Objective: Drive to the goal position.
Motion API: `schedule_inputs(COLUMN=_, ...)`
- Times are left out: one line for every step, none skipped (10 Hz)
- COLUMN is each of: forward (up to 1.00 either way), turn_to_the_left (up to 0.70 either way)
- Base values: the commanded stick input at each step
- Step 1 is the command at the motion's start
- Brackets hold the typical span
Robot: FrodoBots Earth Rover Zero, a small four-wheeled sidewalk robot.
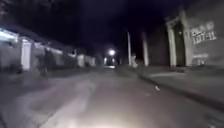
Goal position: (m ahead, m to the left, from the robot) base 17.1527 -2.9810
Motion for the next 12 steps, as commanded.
schedule_inputs(forward=0.7, turn_to_the_left=0.0)
schedule_inputs(forward=0.7, turn_to_the_left=0.0)
schedule_inputs(forward=0.7, turn_to_the_left=0.0)
schedule_inputs(forward=0.7, turn_to_the_left=-0.13)
schedule_inputs(forward=0.7, turn_to_the_left=-0.35)
schedule_inputs(forward=0.7, turn_to_the_left=-0.35)
schedule_inputs(forward=0.7, turn_to_the_left=-0.35)
schedule_inputs(forward=0.7, turn_to_the_left=-0.35)
schedule_inputs(forward=0.7, turn_to_the_left=-0.35)
schedule_inputs(forward=0.7, turn_to_the_left=-0.35)
schedule_inputs(forward=0.7, turn_to_the_left=-0.35)
schedule_inputs(forward=0.7, turn_to_the_left=-0.25)
